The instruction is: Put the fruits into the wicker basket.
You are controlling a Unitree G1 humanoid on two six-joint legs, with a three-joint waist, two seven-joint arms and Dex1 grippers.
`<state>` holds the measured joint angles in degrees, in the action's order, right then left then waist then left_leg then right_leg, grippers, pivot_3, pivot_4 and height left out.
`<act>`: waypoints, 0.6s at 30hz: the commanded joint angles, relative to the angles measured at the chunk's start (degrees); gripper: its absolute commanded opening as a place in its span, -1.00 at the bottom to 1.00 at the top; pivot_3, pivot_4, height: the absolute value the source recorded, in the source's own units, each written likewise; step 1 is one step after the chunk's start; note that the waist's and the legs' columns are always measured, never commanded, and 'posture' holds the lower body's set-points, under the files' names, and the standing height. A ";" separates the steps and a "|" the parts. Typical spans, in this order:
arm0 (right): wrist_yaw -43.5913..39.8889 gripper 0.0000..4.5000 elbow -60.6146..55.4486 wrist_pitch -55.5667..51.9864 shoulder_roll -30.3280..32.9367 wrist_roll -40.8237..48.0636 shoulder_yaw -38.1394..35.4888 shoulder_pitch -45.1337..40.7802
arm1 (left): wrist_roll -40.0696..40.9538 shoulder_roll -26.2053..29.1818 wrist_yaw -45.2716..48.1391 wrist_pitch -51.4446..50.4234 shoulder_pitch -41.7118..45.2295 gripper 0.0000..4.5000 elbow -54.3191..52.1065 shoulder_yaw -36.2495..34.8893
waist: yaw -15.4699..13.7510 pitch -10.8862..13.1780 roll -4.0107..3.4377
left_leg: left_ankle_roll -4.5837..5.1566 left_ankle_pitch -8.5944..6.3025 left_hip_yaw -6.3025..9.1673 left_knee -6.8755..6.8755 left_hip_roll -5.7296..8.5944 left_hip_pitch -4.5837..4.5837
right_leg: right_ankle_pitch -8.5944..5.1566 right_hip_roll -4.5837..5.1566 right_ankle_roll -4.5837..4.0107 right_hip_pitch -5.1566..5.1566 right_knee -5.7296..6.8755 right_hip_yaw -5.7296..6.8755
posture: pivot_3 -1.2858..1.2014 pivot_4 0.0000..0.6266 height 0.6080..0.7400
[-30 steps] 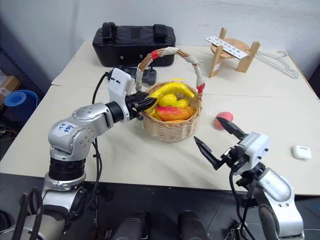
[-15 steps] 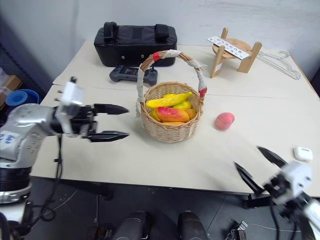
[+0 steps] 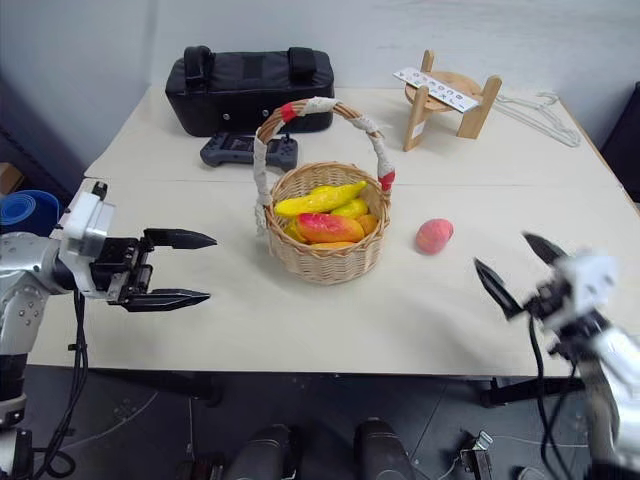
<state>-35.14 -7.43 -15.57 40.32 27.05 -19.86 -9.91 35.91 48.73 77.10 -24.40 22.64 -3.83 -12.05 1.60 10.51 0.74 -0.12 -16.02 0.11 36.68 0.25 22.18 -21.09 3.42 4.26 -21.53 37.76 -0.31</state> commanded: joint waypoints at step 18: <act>-9.63 0.60 45.82 5.83 -6.48 -13.51 15.96 -31.28 | 4.45 -3.86 -5.28 -5.32 1.55 1.00 -7.87 1.86 | 0.31 0.03 0.00 | 0.11 0.00 -0.14 0.38 0.01 0.21 | 0.10 -0.06 0.19 -0.05 0.01 -0.07 | 0.03 -0.52 1.00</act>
<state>-44.49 37.77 -12.82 33.20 14.04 -2.67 -39.34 39.07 44.44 71.94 -29.98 24.24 -10.49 -8.95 1.91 10.54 0.74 -0.01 -16.02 -0.03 37.07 0.26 22.39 -21.00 3.36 4.45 -21.58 37.77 -0.38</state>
